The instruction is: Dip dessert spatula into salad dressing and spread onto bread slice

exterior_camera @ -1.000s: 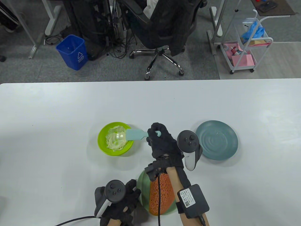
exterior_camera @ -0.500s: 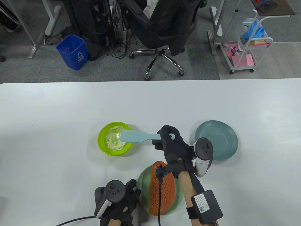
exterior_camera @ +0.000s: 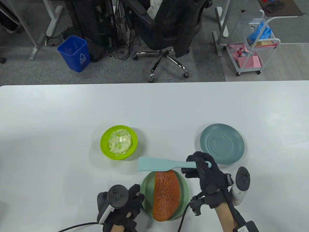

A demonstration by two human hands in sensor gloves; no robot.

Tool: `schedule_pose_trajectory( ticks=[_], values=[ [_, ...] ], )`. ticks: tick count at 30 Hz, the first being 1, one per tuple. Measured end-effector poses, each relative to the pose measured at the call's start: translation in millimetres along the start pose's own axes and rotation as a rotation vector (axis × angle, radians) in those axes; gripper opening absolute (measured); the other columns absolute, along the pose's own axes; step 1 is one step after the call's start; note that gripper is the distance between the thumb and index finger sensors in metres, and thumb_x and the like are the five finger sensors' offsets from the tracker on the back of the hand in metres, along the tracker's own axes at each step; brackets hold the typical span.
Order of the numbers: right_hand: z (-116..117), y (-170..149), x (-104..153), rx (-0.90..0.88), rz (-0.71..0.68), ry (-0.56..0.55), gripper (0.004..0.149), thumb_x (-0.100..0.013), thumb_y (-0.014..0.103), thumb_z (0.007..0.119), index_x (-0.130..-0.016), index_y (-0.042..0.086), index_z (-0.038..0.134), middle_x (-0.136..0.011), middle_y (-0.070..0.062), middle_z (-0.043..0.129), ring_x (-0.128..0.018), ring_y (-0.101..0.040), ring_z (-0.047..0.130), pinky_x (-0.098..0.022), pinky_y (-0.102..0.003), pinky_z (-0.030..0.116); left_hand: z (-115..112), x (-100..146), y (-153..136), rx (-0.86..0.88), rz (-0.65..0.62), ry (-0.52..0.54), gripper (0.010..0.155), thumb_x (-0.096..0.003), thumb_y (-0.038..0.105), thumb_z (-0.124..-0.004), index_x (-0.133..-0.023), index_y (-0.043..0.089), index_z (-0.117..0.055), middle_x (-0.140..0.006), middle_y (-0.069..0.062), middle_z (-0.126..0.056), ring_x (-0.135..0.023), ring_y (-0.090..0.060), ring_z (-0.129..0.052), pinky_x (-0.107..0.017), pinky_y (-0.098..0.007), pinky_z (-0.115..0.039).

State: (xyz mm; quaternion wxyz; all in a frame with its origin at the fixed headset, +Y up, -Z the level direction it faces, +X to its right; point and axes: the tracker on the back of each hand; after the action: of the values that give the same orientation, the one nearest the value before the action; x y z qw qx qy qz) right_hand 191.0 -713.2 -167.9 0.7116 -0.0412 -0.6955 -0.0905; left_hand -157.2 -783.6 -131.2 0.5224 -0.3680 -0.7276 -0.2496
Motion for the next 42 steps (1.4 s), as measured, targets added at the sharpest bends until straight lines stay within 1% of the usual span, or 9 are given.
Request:
schedule_pose_trajectory(
  ticks=[3,7,10,16,20,29,38,42],
  values=[
    [-19,-10,13,-0.040,-0.003,-0.042,0.048,-0.057,0.046,0.078,-0.093,0.016,0.068,-0.088,-0.023,0.075,-0.057,-0.043,0.103,-0.041,-0.039,0.092,0,0,0,0.000,0.001,0.000,0.058,-0.0581,0.041,-0.081,-0.103,0.005,-0.073,-0.059,0.005,-0.103,-0.030,-0.007,-0.112,-0.026,-0.025,-0.098],
    [-40,-23,26,-0.085,0.002,-0.103,0.046,-0.055,0.043,0.084,-0.090,0.017,0.070,-0.086,-0.021,0.078,-0.053,-0.042,0.104,-0.038,-0.038,0.093,0,0,0,0.000,0.001,0.001,0.058,-0.0582,0.041,-0.081,-0.103,0.006,-0.073,-0.059,0.005,-0.103,-0.030,-0.007,-0.112,-0.026,-0.025,-0.098],
    [-50,-31,33,-0.091,0.006,-0.122,0.045,-0.056,0.043,0.084,-0.090,0.017,0.070,-0.085,-0.021,0.078,-0.052,-0.042,0.104,-0.038,-0.039,0.092,0,0,0,0.000,0.001,0.001,0.058,-0.0582,0.041,-0.081,-0.103,0.006,-0.073,-0.059,0.005,-0.103,-0.030,-0.007,-0.112,-0.026,-0.025,-0.098],
    [-55,-42,37,-0.111,-0.011,-0.137,0.041,-0.058,0.043,0.076,-0.088,0.017,0.070,-0.084,-0.021,0.077,-0.050,-0.043,0.102,-0.035,-0.040,0.090,0,0,0,0.007,0.004,-0.002,0.058,-0.0581,0.041,-0.081,-0.103,0.006,-0.073,-0.060,0.005,-0.103,-0.030,-0.007,-0.112,-0.026,-0.025,-0.098],
    [-59,-42,39,-0.109,-0.011,-0.146,0.040,-0.058,0.044,0.073,-0.087,0.016,0.071,-0.082,-0.021,0.078,-0.047,-0.044,0.100,-0.033,-0.041,0.089,0,1,0,0.007,0.005,-0.001,0.058,-0.0581,0.041,-0.081,-0.103,0.006,-0.073,-0.060,0.005,-0.103,-0.030,-0.007,-0.112,-0.026,-0.025,-0.098],
    [-60,-45,42,-0.076,-0.003,-0.160,0.040,-0.058,0.045,0.073,-0.084,0.015,0.074,-0.079,-0.021,0.081,-0.042,-0.045,0.101,-0.029,-0.042,0.088,0,0,0,0.008,0.006,-0.001,0.058,-0.0582,0.041,-0.081,-0.103,0.006,-0.073,-0.060,0.005,-0.103,-0.030,-0.007,-0.112,-0.026,-0.025,-0.098],
    [-61,-47,42,-0.033,0.003,-0.170,0.039,-0.057,0.043,0.074,-0.084,0.015,0.074,-0.080,-0.021,0.080,-0.044,-0.046,0.099,-0.031,-0.043,0.087,0,0,0,0.009,0.006,-0.001,0.058,-0.0582,0.041,-0.081,-0.103,0.006,-0.073,-0.060,0.005,-0.103,-0.030,-0.007,-0.112,-0.026,-0.025,-0.098],
    [-65,-43,43,-0.004,-0.017,-0.203,0.038,-0.058,0.044,0.072,-0.083,0.017,0.073,-0.079,-0.019,0.080,-0.043,-0.045,0.098,-0.030,-0.044,0.084,0,0,0,0.009,0.006,-0.001,0.058,-0.0581,0.041,-0.081,-0.103,0.007,-0.073,-0.060,0.005,-0.103,-0.030,-0.007,-0.112,-0.026,-0.025,-0.098]
  ],
)
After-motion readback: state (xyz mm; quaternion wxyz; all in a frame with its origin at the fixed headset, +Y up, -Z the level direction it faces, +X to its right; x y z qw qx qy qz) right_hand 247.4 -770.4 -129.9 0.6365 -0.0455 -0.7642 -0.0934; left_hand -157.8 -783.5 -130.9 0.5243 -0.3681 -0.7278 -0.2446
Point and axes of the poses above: the tracker on the back of each hand, its own y axis roughly to the thumb side, its own x axis roughly from the fingertips to the wrist, z = x × y
